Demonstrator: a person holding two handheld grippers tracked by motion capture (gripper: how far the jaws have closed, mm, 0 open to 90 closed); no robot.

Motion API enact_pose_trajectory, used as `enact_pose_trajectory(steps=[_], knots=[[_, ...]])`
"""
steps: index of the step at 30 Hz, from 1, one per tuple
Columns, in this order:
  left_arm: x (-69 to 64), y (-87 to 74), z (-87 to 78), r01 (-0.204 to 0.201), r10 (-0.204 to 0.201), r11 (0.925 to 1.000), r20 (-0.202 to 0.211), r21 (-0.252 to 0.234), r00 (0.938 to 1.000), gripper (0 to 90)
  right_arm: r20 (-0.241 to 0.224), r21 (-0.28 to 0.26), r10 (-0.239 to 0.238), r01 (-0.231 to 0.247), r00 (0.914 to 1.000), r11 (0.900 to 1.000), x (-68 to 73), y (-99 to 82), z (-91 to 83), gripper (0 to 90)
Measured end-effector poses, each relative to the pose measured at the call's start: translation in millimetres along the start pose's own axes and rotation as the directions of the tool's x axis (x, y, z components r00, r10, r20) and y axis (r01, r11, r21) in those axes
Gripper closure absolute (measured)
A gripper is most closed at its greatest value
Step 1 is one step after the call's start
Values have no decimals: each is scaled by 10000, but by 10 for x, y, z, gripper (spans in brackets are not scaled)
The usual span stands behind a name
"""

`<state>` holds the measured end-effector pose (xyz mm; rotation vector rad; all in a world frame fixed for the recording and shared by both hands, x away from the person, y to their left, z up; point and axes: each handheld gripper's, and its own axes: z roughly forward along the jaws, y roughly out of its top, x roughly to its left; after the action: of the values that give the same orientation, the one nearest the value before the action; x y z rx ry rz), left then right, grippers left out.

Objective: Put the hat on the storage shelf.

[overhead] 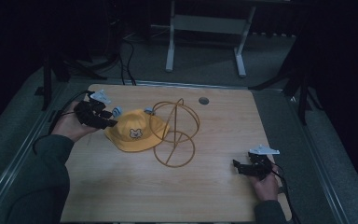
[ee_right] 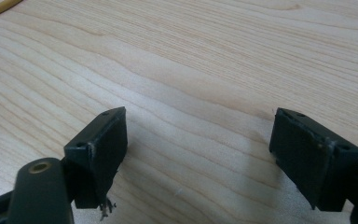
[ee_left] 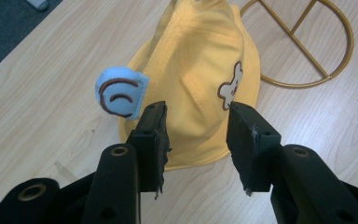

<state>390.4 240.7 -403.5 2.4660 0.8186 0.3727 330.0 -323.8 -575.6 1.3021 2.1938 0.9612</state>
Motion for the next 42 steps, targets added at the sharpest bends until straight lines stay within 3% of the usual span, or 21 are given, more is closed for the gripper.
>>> enact_pose_trajectory(steps=[15, 33, 42], knots=[[28, 210, 87, -131, 133, 9998, -104, 131, 9999, 562, 3, -2, 0, 0, 10000, 10000, 0, 0, 0, 191], [75, 401, 225, -189, 184, 9991, 133, 381, 9997, 586, 0, 2, -3, 3, 10000, 10000, 0, 0, 0, 190], [104, 516, 370, -162, 159, 9987, 72, 489, 9998, 520, -5, -3, 1, -1, 10000, 10000, 1, 0, 1, 189]])
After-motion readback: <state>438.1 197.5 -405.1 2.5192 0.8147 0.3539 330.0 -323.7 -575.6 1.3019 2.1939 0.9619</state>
